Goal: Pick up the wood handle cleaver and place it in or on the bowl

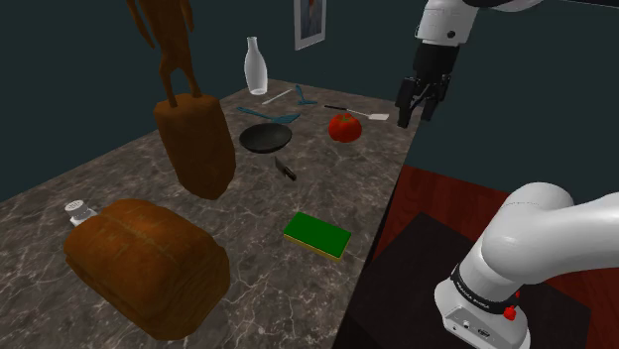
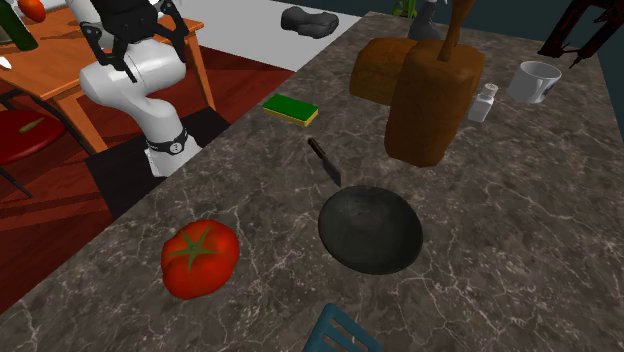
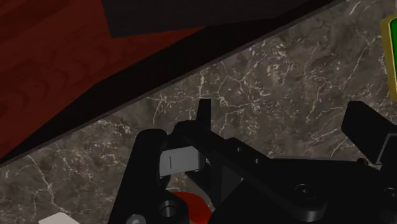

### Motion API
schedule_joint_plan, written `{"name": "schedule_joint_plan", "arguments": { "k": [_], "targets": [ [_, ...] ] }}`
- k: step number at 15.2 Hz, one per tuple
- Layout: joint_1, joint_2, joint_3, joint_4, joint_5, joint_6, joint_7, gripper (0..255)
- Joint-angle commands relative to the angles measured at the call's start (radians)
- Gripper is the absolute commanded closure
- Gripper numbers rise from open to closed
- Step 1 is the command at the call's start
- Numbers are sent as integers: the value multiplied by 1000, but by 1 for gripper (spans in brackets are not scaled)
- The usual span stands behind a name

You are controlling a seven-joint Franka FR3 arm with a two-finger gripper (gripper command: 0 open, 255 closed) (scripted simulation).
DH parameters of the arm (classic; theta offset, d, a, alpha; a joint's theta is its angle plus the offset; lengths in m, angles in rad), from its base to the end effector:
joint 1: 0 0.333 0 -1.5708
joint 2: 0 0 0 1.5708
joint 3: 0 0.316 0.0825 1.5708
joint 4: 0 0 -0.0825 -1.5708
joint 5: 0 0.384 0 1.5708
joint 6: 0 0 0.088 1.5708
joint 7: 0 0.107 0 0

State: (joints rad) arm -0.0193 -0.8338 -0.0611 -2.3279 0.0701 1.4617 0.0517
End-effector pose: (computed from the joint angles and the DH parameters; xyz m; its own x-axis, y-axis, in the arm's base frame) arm 0.2819 -0.0214 0.6085 0.9940 -0.1024 -0.0386 -0.1062 -0.9879 -0.1130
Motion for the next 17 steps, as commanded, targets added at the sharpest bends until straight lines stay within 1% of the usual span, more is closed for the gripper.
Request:
{"name": "schedule_joint_plan", "arguments": {
  "k": [1,6,10,14,17],
  "targets": [
    [0,0,0,0,0,0,0,0],
    [19,117,89,-2,39,129,88,0],
    [30,231,156,23,56,227,159,0],
    [37,359,220,69,56,315,232,0],
    [39,464,264,118,43,372,290,0]
  ]
}}
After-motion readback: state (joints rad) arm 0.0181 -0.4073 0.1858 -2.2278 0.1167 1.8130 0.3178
